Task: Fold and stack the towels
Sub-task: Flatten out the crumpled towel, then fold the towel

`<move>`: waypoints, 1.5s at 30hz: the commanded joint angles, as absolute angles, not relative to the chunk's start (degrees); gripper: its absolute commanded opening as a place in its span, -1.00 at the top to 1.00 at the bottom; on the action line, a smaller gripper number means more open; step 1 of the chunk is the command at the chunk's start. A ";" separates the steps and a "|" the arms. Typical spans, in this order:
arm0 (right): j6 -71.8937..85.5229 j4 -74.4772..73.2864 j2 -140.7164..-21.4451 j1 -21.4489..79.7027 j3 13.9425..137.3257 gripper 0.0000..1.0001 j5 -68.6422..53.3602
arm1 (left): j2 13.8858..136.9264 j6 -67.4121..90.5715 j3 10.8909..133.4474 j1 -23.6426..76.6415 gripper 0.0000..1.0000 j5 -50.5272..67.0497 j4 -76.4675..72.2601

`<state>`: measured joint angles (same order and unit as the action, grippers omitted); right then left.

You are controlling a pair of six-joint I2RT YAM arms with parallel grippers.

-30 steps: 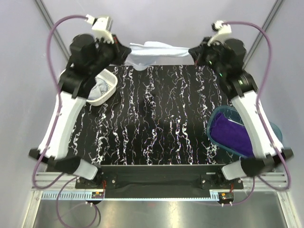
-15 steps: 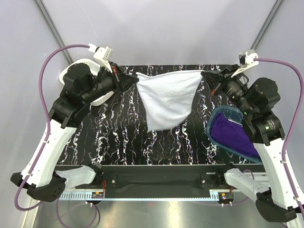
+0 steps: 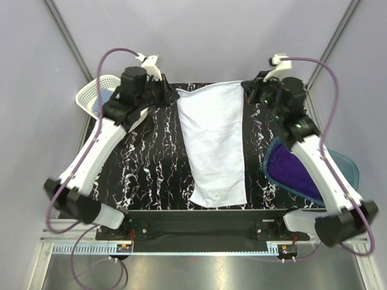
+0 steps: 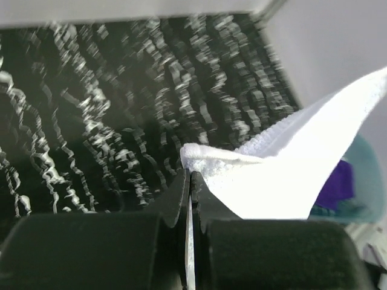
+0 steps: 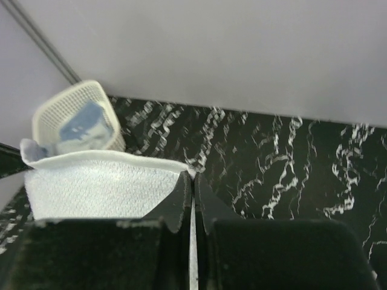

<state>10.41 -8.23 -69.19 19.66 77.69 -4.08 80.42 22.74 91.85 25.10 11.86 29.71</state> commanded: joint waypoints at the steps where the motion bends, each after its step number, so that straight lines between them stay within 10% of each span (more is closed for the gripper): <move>1: 9.40 1.64 -78.88 17.94 73.92 1.00 -3.07 | 88.05 23.38 90.96 21.01 1.00 11.76 22.51; 16: 5.63 9.23 -118.21 10.99 96.94 1.00 -25.93 | 129.37 25.22 119.45 10.55 1.00 30.76 12.05; 45: 9.93 -3.15 -89.31 16.43 61.97 1.00 -17.58 | 91.43 28.83 61.38 13.09 1.00 24.62 0.96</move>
